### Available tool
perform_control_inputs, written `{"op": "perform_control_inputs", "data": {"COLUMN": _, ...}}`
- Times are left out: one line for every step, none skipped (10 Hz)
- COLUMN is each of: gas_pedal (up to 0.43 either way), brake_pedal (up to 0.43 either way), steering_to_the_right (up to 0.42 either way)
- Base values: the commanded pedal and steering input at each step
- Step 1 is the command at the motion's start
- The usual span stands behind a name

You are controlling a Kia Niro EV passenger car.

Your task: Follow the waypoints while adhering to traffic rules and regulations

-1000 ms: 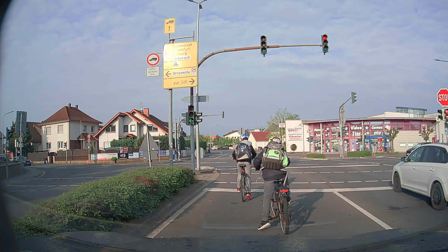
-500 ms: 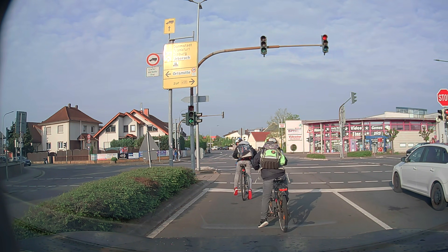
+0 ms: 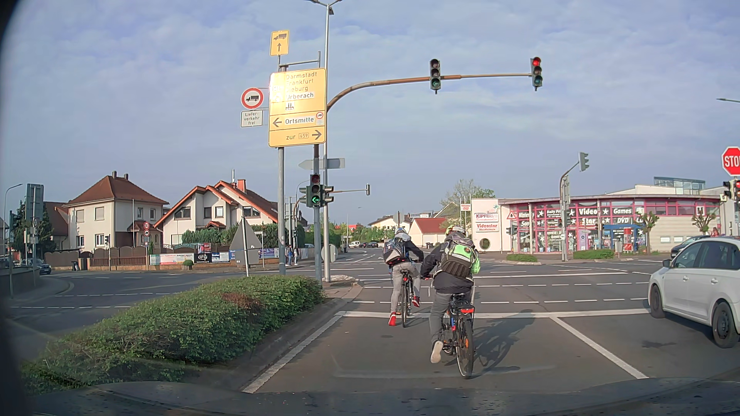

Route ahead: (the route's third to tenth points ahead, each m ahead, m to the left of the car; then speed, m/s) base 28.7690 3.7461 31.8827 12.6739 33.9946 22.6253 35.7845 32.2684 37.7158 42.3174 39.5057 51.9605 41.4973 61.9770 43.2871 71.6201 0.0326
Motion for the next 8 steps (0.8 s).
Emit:
{"op": "perform_control_inputs", "data": {"gas_pedal": 0.000, "brake_pedal": 0.043, "steering_to_the_right": 0.064}}
{"op": "perform_control_inputs", "data": {"gas_pedal": 0.000, "brake_pedal": 0.024, "steering_to_the_right": 0.064}}
{"op": "perform_control_inputs", "data": {"gas_pedal": 0.000, "brake_pedal": 0.000, "steering_to_the_right": 0.064}}
{"op": "perform_control_inputs", "data": {"gas_pedal": 0.000, "brake_pedal": 0.000, "steering_to_the_right": 0.064}}
{"op": "perform_control_inputs", "data": {"gas_pedal": 0.000, "brake_pedal": 0.000, "steering_to_the_right": 0.064}}
{"op": "perform_control_inputs", "data": {"gas_pedal": 0.000, "brake_pedal": 0.000, "steering_to_the_right": 0.064}}
{"op": "perform_control_inputs", "data": {"gas_pedal": 0.000, "brake_pedal": 0.000, "steering_to_the_right": 0.064}}
{"op": "perform_control_inputs", "data": {"gas_pedal": 0.000, "brake_pedal": 0.000, "steering_to_the_right": 0.064}}
